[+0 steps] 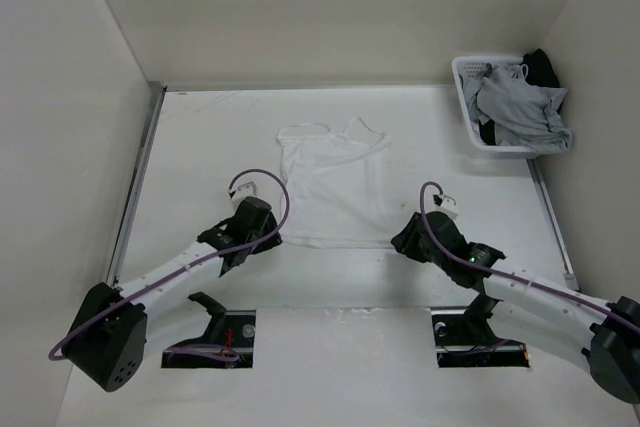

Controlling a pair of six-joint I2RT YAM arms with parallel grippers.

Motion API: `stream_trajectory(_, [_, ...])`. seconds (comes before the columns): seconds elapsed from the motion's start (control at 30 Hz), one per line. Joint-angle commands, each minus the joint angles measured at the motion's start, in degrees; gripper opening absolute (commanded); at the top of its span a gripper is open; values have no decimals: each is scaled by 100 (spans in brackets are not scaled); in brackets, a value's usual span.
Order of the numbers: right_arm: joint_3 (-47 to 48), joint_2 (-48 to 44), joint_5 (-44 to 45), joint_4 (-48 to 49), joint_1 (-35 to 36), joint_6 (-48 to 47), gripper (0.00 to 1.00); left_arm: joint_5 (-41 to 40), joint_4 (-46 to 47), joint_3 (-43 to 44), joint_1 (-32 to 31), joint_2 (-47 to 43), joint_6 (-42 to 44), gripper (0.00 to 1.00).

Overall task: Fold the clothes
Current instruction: Flatten the tank top out

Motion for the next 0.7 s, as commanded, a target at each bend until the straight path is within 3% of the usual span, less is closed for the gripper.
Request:
stream_trajectory(0.0, [111, -65, -101, 47, -99, -185, 41, -54, 381, 135, -67, 210, -30, 39])
stream_trajectory(0.43, [-82, 76, -162, 521, -56, -115, 41, 157, 1409, -31, 12, 703, -13, 43])
stream_trajectory(0.67, [-153, 23, -180, 618, -64, -115, 41, 200, 1489, -23, 118, 904, 49, 35])
